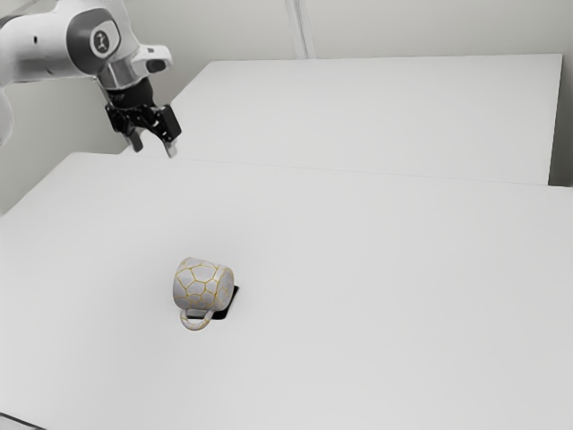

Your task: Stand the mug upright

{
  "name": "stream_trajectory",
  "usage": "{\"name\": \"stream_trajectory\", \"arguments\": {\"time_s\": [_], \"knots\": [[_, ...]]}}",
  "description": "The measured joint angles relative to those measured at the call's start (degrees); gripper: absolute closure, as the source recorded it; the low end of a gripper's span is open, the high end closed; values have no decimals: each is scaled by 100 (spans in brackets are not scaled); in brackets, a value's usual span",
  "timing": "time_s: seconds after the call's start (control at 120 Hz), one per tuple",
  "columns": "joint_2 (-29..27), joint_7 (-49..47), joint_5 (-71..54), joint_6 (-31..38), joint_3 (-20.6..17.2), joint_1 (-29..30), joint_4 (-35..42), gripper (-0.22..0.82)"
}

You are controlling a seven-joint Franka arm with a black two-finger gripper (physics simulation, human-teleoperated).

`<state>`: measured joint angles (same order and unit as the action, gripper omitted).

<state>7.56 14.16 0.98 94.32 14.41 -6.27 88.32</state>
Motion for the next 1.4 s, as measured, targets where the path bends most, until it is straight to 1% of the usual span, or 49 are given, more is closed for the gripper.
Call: {"name": "stream_trajectory", "arguments": {"time_s": [0.133,0.2,0.317,0.375,0.433,0.567,0.625,0.725,0.85,1.033,1.217,1.292,1.4], "knots": [[-111,115,23,120,17,9,216,2],[-377,163,166,154,76,31,621,2],[-1124,259,586,199,344,6,1576,2],[-1270,353,928,214,515,57,1962,2],[-1302,457,1306,230,639,174,2243,2],[-1261,670,1961,230,738,157,2772,2],[-1239,796,2305,217,880,89,3050,2],[-1206,1017,2722,199,1067,164,3355,2],[-879,1309,3064,215,1158,287,3354,2],[-449,1652,3334,433,1169,483,3283,2],[156,1943,3760,508,1167,564,3334,2],[237,2067,3878,512,1163,600,3365,2],[196,2221,4051,438,1161,569,3400,2]]}}
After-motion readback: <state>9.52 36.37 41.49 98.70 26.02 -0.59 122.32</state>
